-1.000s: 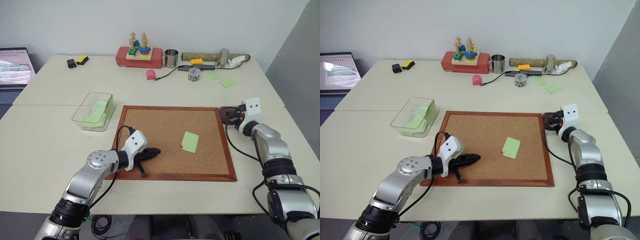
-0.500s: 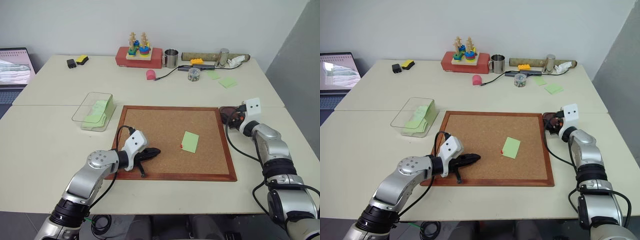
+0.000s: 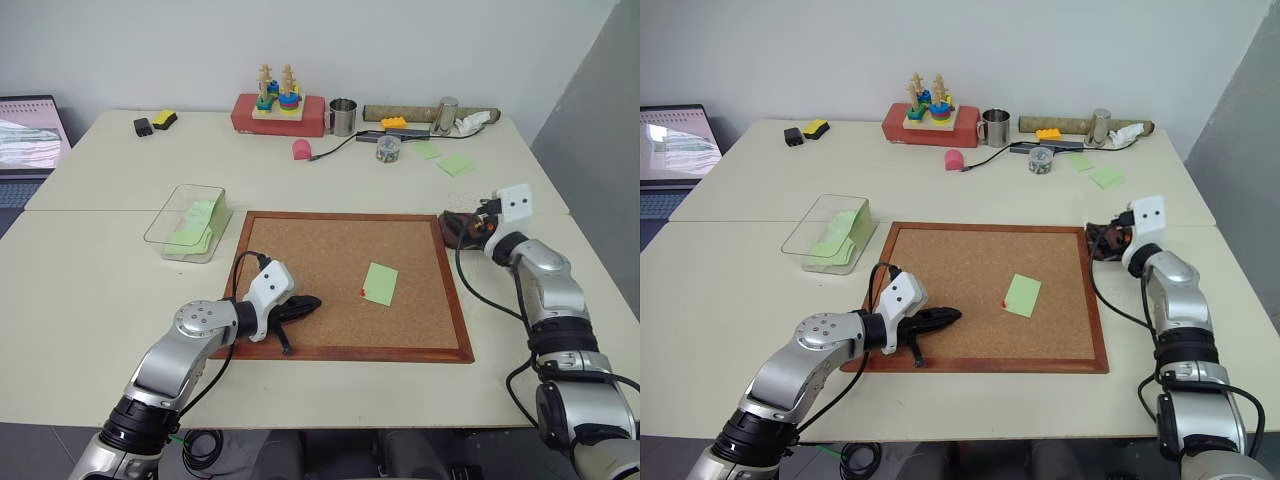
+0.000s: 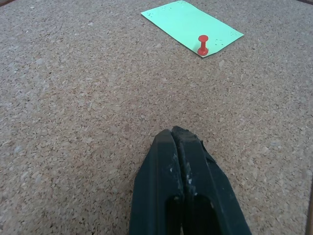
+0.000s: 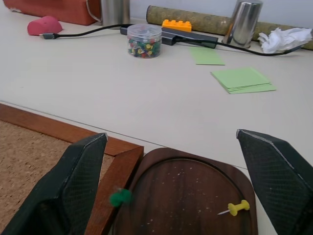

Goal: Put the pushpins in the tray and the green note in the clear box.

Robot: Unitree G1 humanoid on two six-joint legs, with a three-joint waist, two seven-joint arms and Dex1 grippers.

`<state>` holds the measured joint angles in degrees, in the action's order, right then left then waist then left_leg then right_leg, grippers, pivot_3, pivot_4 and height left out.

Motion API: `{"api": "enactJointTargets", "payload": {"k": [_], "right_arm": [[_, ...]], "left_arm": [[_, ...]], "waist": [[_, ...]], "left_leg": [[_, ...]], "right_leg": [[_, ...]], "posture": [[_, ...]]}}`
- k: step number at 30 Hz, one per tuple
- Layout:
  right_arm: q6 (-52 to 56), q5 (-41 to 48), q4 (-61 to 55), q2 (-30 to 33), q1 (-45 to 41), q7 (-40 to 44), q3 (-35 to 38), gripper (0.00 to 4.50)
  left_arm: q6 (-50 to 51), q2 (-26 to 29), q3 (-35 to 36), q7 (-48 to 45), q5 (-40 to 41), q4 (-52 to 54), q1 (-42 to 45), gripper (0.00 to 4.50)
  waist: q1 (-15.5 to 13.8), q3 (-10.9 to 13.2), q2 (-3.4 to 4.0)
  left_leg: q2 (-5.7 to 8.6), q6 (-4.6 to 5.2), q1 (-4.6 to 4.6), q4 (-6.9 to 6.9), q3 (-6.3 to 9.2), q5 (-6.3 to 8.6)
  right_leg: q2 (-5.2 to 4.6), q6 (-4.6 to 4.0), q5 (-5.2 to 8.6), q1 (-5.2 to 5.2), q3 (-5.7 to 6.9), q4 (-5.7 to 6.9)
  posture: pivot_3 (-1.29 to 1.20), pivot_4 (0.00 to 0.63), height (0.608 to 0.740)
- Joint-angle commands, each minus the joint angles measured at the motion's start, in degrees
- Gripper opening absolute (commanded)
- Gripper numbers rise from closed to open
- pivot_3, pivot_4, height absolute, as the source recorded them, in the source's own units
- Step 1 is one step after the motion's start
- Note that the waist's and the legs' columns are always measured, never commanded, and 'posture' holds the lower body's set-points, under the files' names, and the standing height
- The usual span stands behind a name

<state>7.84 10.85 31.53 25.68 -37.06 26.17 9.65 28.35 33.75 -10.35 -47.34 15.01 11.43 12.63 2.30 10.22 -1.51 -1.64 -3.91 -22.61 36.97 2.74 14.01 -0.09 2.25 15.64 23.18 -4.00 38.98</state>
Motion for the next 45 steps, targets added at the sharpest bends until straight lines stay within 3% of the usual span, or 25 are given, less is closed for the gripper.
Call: {"api": "enactJointTargets", "payload": {"k": [1,11,20,24,33,44,45], "right_arm": [[-1.6,1.6,-1.3,0.6,-2.7,-2.8,3.7,4.45],[-0.2,1.8,-3.2,0.3,-1.3,1.2,1.6,4.45],[13.6,10.5,-29.8,1.2,11.2,21.0,-10.7,4.45],[15.2,8.9,-36.9,1.1,15.3,22.6,-16.4,4.45],[12.5,3.3,-33.1,-3.7,14.6,20.2,-22.6,4.45],[12.1,1.6,-31.1,-6.4,14.7,20.5,-23.9,4.45],[11.8,1.6,-30.8,-6.6,14.9,20.6,-24.0,4.09]], "left_arm": [[1.0,0.2,-1.5,-0.2,-1.2,-0.8,-0.8,0.00],[0.9,0.3,-1.6,-0.2,-1.3,-0.7,-1.0,0.00],[1.1,0.4,-1.7,0.0,-1.2,-0.4,-1.4,0.00],[1.2,0.4,-1.7,0.1,-1.2,-0.6,-1.2,0.00],[1.7,0.6,-1.9,-0.2,-1.2,-0.6,-1.0,0.00],[1.9,0.8,-2.1,0.3,-1.4,-0.5,-1.7,0.00],[1.9,0.8,-2.0,0.3,-1.5,-0.5,-1.7,0.00]], "waist": [[0.0,0.0,0.00],[0.0,0.0,0.01],[0.0,0.0,0.03],[-0.1,0.0,0.03],[-0.1,0.0,0.02],[-0.2,0.0,0.02],[-0.2,0.0,0.02]], "left_leg": [[0.00,0.00,0.00,0.00,0.00,0.00],[0.01,0.00,0.00,0.00,-0.01,0.00],[-0.01,0.00,0.00,-0.01,0.05,0.00],[-0.01,0.00,0.00,0.00,0.09,0.00],[-0.01,0.00,0.00,0.01,0.09,0.00],[-0.01,0.00,0.01,0.01,0.10,0.00],[-0.01,0.00,0.01,0.01,0.10,0.00]], "right_leg": [[0.00,0.00,0.00,0.00,-0.01,0.00],[-0.01,0.00,0.00,0.00,-0.01,0.00],[0.00,0.01,0.00,-0.01,0.03,0.01],[0.00,0.13,0.08,-0.01,0.07,0.00],[0.01,0.22,0.13,-0.01,0.08,0.00],[0.01,0.18,0.11,-0.01,0.08,0.00],[0.01,0.19,0.11,-0.01,0.08,0.00]], "posture": [[0.00,0.150,0.740],[0.00,0.150,0.740],[0.00,0.150,0.740],[0.00,0.150,0.740],[0.00,0.150,0.740],[0.00,0.150,0.740],[0.00,0.150,0.740]]}}
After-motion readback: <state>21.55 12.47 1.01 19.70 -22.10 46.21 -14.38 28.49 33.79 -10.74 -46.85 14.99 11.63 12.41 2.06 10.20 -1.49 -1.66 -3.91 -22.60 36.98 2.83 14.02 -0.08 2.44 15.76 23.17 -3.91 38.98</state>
